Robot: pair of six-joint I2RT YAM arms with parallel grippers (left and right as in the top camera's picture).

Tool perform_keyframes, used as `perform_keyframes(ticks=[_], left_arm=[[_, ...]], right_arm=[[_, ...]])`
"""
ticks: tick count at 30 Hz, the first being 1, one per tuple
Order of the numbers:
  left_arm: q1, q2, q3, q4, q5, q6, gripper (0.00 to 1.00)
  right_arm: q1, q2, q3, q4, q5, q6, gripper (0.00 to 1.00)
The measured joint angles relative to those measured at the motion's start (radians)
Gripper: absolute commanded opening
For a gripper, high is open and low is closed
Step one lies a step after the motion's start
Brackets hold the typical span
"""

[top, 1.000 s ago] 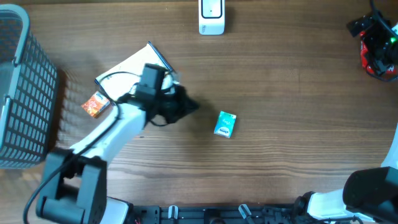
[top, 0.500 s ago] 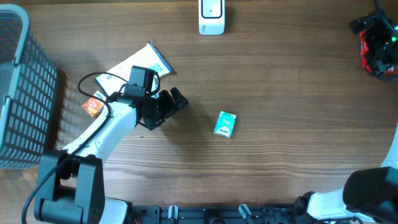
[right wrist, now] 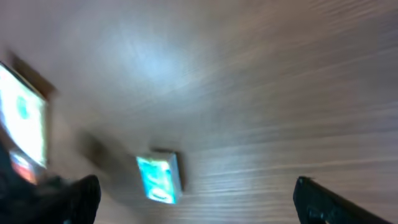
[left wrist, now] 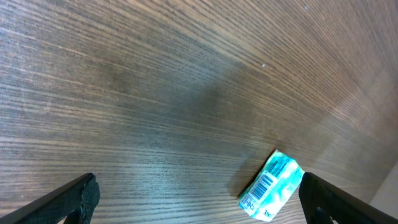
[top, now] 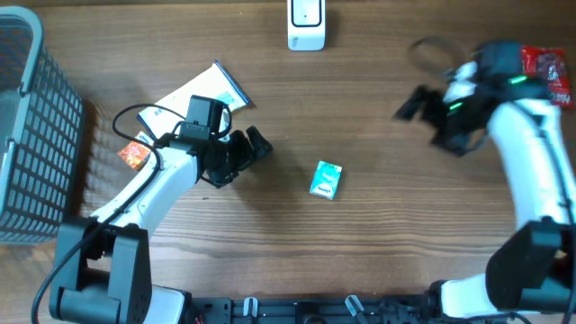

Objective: Scan the item barcode
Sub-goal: 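Reach the right gripper to the green tissue pack and grasp it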

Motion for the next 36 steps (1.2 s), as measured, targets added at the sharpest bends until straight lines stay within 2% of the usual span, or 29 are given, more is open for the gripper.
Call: perform_keyframes(ticks=[5, 11, 12, 14, 18, 22, 30, 34, 36], left_arm=[[0.0, 0.0, 0.0, -0.002, -0.003, 0.0, 1.0], [0.0, 0.0, 0.0, -0.002, -0.003, 0.0, 1.0], [0.0, 0.0, 0.0, -0.002, -0.003, 0.0, 1.0], [0.0, 0.0, 0.0, -0.002, -0.003, 0.0, 1.0], [0.0, 0.0, 0.0, -0.002, -0.003, 0.0, 1.0], [0.0, 0.0, 0.0, -0.002, -0.003, 0.0, 1.0], [0.0, 0.0, 0.0, -0.002, -0.003, 0.0, 1.0], [0.0, 0.0, 0.0, -0.002, -0.003, 0.0, 1.0], [0.0, 0.0, 0.0, -0.002, -0.003, 0.0, 1.0]], right_arm=[[0.161, 0.006, -0.295, 0.303, -0.051, 0.081, 1.0], [0.256, 0.007, -0.362, 0.364, -0.086, 0.141, 1.0], [0.269, 0.007, -0.364, 0.38, -0.085, 0.145, 0.88], [0.3, 0.007, -0.364, 0.394, -0.074, 0.156, 0.74], [0.348, 0.007, -0.365, 0.395, -0.055, 0.161, 0.7], [0.354, 0.007, -0.375, 0.418, -0.047, 0.163, 0.59], [0.356, 0.007, -0.544, 0.648, -0.114, 0.238, 0.56], [0.356, 0.002, -0.57, 0.688, -0.14, 0.291, 0.44], [0.358, 0.002, -0.577, 0.689, -0.147, 0.315, 0.34]])
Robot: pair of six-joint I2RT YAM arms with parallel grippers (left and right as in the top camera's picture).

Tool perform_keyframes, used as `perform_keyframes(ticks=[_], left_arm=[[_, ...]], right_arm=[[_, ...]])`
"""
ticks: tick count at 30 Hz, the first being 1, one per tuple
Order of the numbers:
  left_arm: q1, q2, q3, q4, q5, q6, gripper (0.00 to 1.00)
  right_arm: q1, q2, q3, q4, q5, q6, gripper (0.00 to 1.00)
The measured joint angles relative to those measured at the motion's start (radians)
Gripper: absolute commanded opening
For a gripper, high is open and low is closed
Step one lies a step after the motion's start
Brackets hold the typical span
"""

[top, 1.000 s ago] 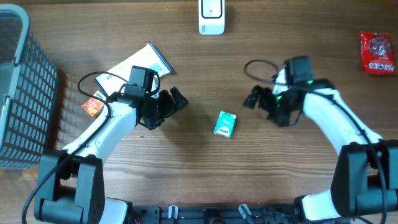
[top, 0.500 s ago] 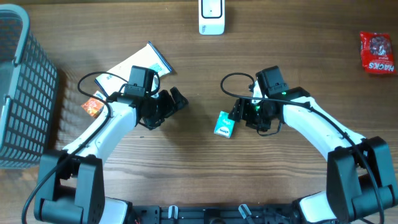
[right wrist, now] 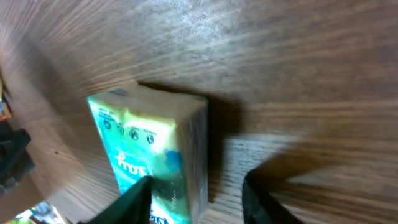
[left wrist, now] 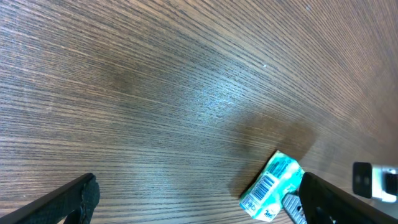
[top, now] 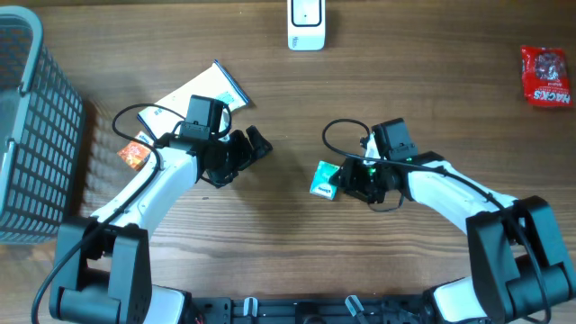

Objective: Scan the item barcode

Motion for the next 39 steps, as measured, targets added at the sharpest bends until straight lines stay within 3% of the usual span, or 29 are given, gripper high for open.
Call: perform_keyframes(ticks=[7, 15, 17, 20, 27, 33, 39], left_arm=[[0.0, 0.0, 0.0, 0.0, 0.0, 0.0, 1.0], [0.0, 0.0, 0.0, 0.0, 0.0, 0.0, 1.0], [0.0, 0.0, 0.0, 0.0, 0.0, 0.0, 1.0], [0.0, 0.0, 0.0, 0.0, 0.0, 0.0, 1.0], [0.0, 0.0, 0.0, 0.0, 0.0, 0.0, 1.0], [0.0, 0.0, 0.0, 0.0, 0.0, 0.0, 1.0], [0.0, 0.0, 0.0, 0.0, 0.0, 0.0, 1.0]], right_arm=[[0.001, 0.0, -0.008, 0.004, -0.017, 0.039, 0.29], [0.001, 0.0, -0.009, 0.036, -0.017, 0.053, 0.33], [0.001, 0.0, -0.009, 0.04, -0.017, 0.054, 0.26], [0.001, 0.003, -0.009, 0.055, -0.017, 0.06, 0.04], [0.001, 0.008, -0.01, 0.082, -0.025, 0.05, 0.04], [-0.056, 0.008, -0.012, 0.211, -0.211, -0.122, 0.04], [-0.265, 0.008, -0.012, 0.286, -0.474, -0.28, 0.04]])
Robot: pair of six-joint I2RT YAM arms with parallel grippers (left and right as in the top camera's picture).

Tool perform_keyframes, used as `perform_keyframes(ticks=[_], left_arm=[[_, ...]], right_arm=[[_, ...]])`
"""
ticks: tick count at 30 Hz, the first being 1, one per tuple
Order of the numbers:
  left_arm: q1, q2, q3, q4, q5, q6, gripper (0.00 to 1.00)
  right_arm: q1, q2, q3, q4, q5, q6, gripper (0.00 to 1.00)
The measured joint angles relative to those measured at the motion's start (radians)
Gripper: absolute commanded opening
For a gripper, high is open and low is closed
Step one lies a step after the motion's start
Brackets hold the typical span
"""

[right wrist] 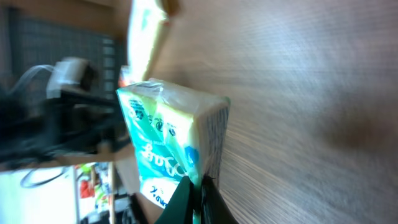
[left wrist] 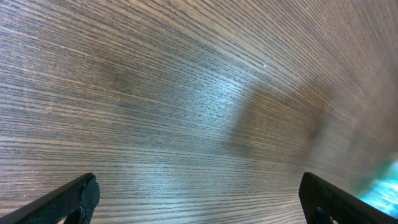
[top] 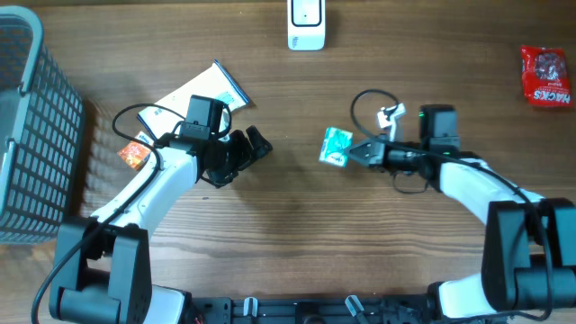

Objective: Scan the item barcode

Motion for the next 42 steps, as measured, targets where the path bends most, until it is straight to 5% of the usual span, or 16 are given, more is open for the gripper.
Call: perform_keyframes(ticks=[7, 18, 26, 42], left_arm=[[0.0, 0.0, 0.0, 0.0, 0.0, 0.0, 1.0], [0.0, 0.0, 0.0, 0.0, 0.0, 0.0, 1.0], [0.0, 0.0, 0.0, 0.0, 0.0, 0.0, 1.0], [0.0, 0.0, 0.0, 0.0, 0.0, 0.0, 1.0]], right_arm=[[-0.11, 0.0, 0.0, 0.274, -0.444, -0.083, 0.04], [-0.11, 0.0, -0.002, 0.756, -0.561, 0.364, 0.04], [-0.11, 0.0, -0.002, 0.792, -0.561, 0.487, 0.04], [-0.11, 0.0, -0.002, 0.805, -0.561, 0.49, 0.04]])
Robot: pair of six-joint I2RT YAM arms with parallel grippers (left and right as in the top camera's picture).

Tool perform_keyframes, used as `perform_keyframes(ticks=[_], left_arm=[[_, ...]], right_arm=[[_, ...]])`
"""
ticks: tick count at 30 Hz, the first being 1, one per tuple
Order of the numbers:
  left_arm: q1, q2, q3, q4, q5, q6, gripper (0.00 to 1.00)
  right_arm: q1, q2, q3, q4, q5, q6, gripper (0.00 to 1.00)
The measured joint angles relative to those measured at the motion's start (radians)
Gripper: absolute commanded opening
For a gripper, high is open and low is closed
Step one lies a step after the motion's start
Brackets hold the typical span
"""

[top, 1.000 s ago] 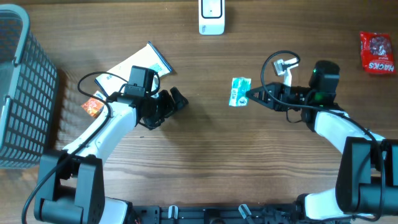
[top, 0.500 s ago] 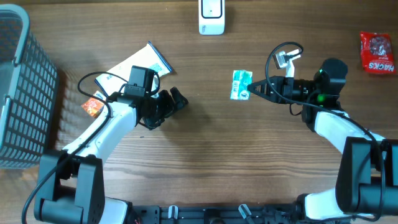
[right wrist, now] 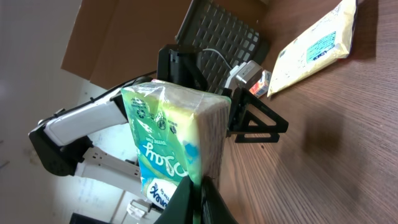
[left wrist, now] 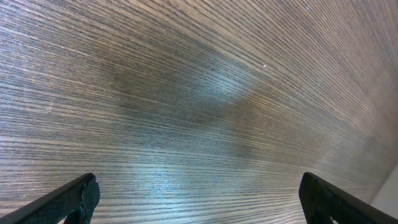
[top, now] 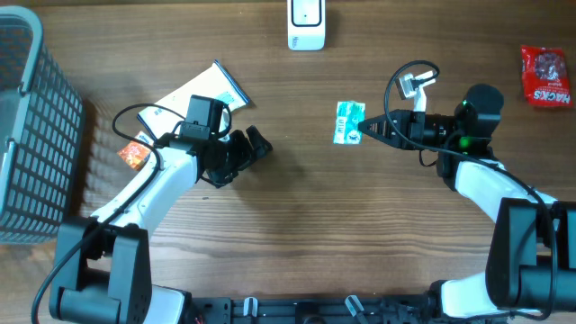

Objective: Scan the item barcode

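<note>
A green tissue packet (top: pixel 348 122) hangs above the table, right of centre, with my right gripper (top: pixel 364 129) shut on its edge. The right wrist view shows the packet (right wrist: pixel 174 143) upright and pinched at its lower corner by that gripper (right wrist: pixel 200 194). The white scanner (top: pixel 306 24) stands at the table's far edge, left of and beyond the packet. My left gripper (top: pixel 256 144) rests open at centre left. In its own view the left gripper (left wrist: pixel 199 205) has only bare wood between its fingers (left wrist: pixel 69 200).
A grey basket (top: pixel 27 126) fills the left edge. A flat white and yellow packet (top: pixel 193 94) and a small orange item (top: pixel 133 155) lie beside the left arm. A red snack bag (top: pixel 545 76) sits at the far right.
My right gripper has carried the green packet farther back and to the right, closer to the scanner, and turned it more upright. The left arm has not moved.
The packet first lay on the table's middle while my right gripper was far off by the red bag. Then that gripper was down at the packet. Later it held the packet off the table, and now holds it nearer the scanner.
</note>
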Motion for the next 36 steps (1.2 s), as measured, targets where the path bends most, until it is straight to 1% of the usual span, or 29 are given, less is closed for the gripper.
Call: perform_keyframes(ticks=[6, 9, 11, 13, 17, 19, 23, 36], left_arm=[[0.0, 0.0, 0.0, 0.0, 0.0, 0.0, 1.0], [0.0, 0.0, 0.0, 0.0, 0.0, 0.0, 1.0], [0.0, 0.0, 0.0, 0.0, 0.0, 0.0, 1.0], [0.0, 0.0, 0.0, 0.0, 0.0, 0.0, 1.0], [0.0, 0.0, 0.0, 0.0, 0.0, 0.0, 1.0], [0.0, 0.0, 0.0, 0.0, 0.0, 0.0, 1.0], [0.0, 0.0, 0.0, 0.0, 0.0, 0.0, 1.0], [0.0, 0.0, 0.0, 0.0, 0.0, 0.0, 1.0]], right_arm=[[0.002, 0.0, 0.0, 0.022, 0.0, 0.0, 0.04], [0.031, 0.0, 0.0, 0.023, 0.0, 0.005, 0.04], [0.058, 0.0, 0.0, 0.044, 0.0, 0.038, 0.04], [0.093, 0.0, 0.0, 0.098, 0.0, 0.095, 0.04], [0.15, 0.0, 0.0, 0.266, 0.0, 0.264, 0.04], [0.175, 0.0, 0.0, 0.31, 0.0, 0.32, 0.05], [0.203, 0.0, 0.0, 0.314, 0.001, 0.392, 0.04], [0.203, 0.0, 0.0, 0.314, 0.023, 0.447, 0.04]])
